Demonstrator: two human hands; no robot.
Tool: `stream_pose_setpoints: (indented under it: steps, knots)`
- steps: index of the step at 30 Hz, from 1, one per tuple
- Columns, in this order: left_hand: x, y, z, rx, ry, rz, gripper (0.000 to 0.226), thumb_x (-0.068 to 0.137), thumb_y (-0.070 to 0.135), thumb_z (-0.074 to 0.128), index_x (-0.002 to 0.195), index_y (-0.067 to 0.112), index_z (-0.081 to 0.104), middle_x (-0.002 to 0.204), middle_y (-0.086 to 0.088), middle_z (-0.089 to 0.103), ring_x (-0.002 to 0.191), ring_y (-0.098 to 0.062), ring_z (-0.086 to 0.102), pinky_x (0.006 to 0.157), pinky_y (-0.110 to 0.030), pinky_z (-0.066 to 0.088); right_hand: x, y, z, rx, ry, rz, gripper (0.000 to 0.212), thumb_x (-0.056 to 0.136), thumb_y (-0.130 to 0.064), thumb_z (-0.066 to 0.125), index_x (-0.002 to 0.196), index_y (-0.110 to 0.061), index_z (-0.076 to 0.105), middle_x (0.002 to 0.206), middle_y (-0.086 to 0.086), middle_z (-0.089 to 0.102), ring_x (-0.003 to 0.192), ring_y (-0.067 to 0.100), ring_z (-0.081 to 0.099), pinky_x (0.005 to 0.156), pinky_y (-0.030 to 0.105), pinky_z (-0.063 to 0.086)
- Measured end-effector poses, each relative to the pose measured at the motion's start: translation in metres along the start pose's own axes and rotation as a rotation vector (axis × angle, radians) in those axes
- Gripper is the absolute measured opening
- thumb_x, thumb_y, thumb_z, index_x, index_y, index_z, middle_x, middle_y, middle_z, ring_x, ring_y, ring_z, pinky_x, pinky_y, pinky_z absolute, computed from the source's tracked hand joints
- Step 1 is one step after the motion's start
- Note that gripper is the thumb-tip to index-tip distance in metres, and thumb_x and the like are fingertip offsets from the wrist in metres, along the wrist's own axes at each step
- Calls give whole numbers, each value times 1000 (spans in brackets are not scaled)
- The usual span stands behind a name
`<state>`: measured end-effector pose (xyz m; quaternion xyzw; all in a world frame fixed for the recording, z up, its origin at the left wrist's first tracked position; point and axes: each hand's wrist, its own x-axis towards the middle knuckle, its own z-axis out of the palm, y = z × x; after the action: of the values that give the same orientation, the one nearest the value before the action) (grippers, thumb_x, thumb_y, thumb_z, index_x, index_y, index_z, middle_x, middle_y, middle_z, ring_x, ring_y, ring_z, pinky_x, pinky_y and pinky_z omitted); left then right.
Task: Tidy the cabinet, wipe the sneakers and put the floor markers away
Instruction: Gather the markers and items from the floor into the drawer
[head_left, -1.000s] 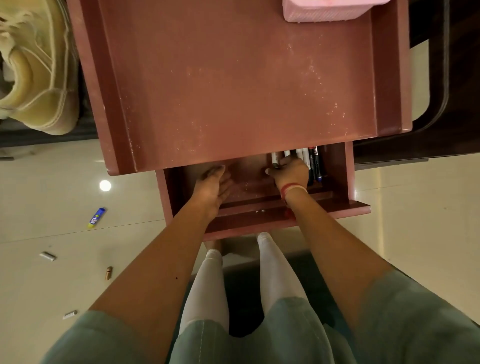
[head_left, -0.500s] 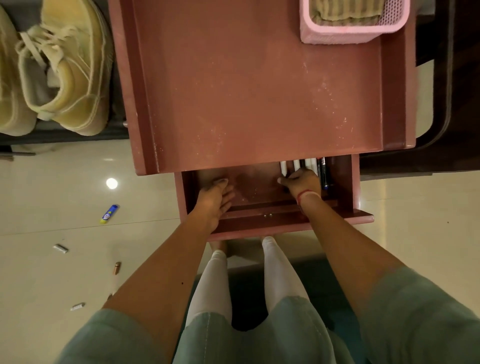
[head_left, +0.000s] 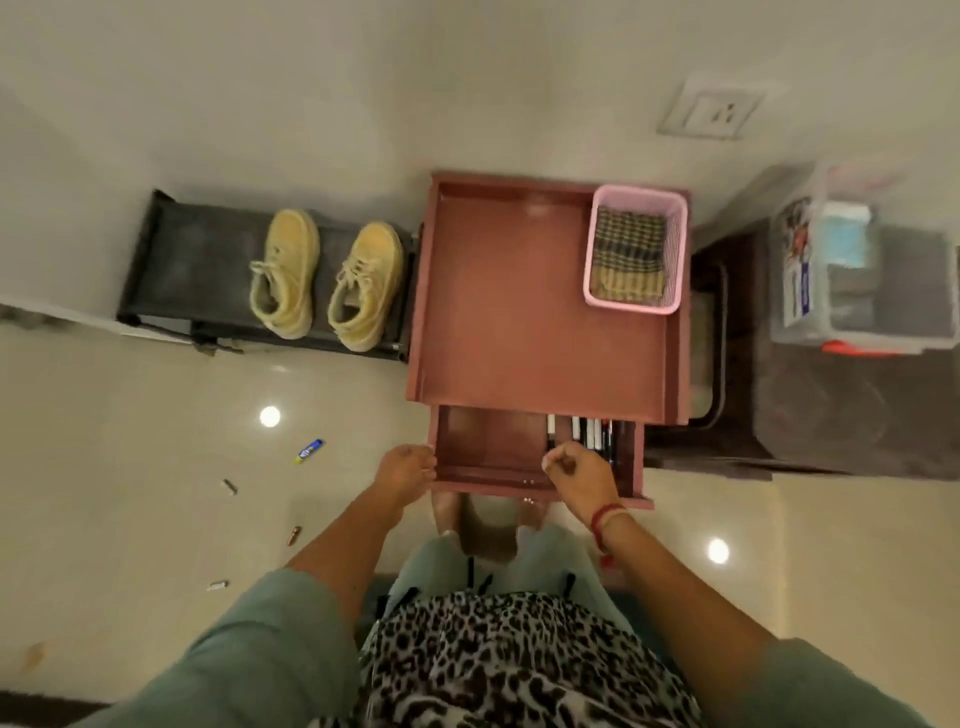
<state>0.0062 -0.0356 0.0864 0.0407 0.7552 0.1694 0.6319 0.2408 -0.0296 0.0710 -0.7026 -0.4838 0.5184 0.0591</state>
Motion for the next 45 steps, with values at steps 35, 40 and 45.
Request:
stream_pose_setpoints:
  steps: [35, 40, 45]
  knots:
    - [-88, -228, -305, -1403, 499, -130, 25, 99, 28, 49, 116, 11, 53, 110, -6, 58, 97, -20, 57, 85, -35, 41, -64, -343, 370, -1002, -797, -577, 16, 84, -7, 57, 71, -15, 58, 69, 7, 58, 65, 21, 56, 53, 24, 39]
    - [-78, -235, -305, -1697, 529, -227, 34, 100, 26, 46, 128, 8, 51, 119, -8, 57, 115, -25, 55, 96, -36, 38, -79, -387, 444, -1059, -888, -684, 8, 85, -6, 58, 78, -8, 62, 74, 3, 60, 63, 14, 58, 59, 24, 50]
    - [-58, -218, -327, -1872, 603, -316, 36, 100, 26, 47, 131, 8, 49, 129, -11, 57, 120, -26, 54, 98, -37, 39, -67, -421, 507, -1221, -975, -736, 9, 84, -1, 55, 83, -1, 64, 69, 3, 58, 58, 10, 52, 45, 10, 43]
